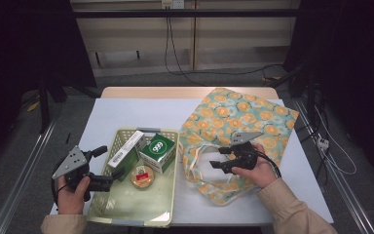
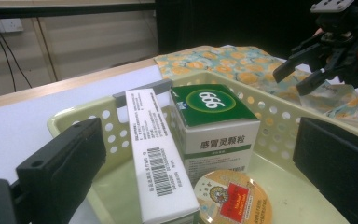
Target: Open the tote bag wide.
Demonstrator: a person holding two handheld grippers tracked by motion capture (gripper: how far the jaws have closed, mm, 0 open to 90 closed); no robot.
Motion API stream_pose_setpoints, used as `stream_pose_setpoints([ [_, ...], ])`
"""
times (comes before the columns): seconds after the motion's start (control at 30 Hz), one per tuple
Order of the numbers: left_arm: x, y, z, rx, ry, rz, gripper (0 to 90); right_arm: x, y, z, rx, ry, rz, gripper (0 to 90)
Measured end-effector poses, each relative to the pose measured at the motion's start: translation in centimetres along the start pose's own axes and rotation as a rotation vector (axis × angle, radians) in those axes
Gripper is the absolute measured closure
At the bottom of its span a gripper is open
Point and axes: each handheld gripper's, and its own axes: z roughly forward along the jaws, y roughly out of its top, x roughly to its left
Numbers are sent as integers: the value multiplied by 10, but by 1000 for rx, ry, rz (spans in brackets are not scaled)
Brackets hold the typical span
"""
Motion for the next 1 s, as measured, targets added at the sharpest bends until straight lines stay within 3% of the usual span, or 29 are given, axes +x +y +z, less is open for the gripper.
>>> stream_pose_setpoints([
  [0.17,-2,2,2,2,-7,11,20,16,3,-2,-5,24,-26,279],
  [0.3,-2,2,1,-8,-10,-3,20,26,7,-6,-24,46,-46,268],
  [0.57,1,0,3,-11,-11,-16,19,32,4,-3,-18,78,-46,268],
  [0.83,3,-3,-1,-25,-2,-48,19,39,7,2,-23,104,-74,268],
  [1.0,3,-3,-2,-26,-2,-47,18,47,8,8,-11,131,-96,268],
])
